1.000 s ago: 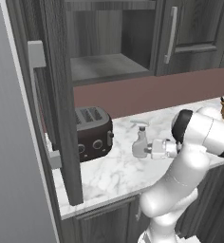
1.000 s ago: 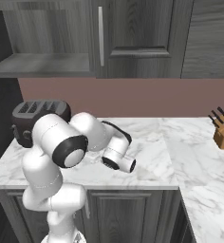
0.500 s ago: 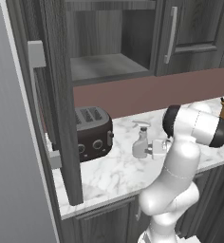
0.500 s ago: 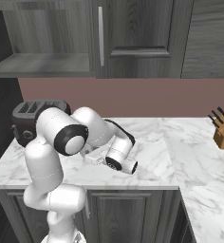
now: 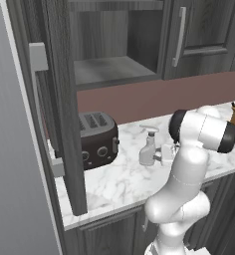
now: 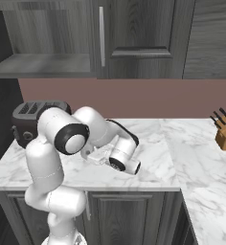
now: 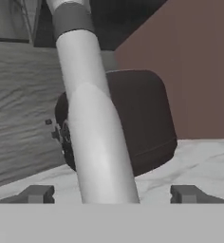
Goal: Move the cutting board and knife to the sink. Then move spray from the cabinet to the counter.
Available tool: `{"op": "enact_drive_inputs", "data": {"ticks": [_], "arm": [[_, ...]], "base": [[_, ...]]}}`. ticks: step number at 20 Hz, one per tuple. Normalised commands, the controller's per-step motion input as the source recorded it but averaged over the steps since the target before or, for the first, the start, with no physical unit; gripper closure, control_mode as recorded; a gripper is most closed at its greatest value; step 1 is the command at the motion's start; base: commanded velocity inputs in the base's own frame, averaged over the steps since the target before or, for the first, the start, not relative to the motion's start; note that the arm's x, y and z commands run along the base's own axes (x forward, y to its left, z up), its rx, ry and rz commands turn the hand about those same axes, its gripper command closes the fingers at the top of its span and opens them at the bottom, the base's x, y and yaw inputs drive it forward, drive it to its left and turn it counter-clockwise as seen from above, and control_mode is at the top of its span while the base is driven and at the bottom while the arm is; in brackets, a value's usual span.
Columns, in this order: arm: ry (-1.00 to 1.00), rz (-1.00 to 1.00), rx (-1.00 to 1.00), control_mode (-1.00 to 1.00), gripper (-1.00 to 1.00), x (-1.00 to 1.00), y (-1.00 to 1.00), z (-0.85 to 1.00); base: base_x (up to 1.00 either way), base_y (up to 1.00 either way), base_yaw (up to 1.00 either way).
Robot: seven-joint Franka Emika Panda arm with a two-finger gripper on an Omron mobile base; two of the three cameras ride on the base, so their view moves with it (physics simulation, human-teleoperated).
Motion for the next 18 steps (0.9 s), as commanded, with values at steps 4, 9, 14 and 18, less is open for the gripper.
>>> {"op": "enact_drive_inputs", "data": {"ticks": [4,9,14,18], "arm": [[-0.10,-0.07,0.04,-1.00,-1.00,-0.19,-0.10,0.97],[-0.10,-0.12,0.06,-1.00,-1.00,-0.64,-0.33,1.00],[-0.03,-0.15,0.05,-1.00,-1.00,-0.97,-0.63,1.00],[-0.01,-0.16,0.09,-1.00,-1.00,-1.00,-0.39,1.00]], "base": [[0.00,0.00,0.00],[0.00,0.00,0.00],[0.00,0.00,0.00],[0.00,0.00,0.00]]}}
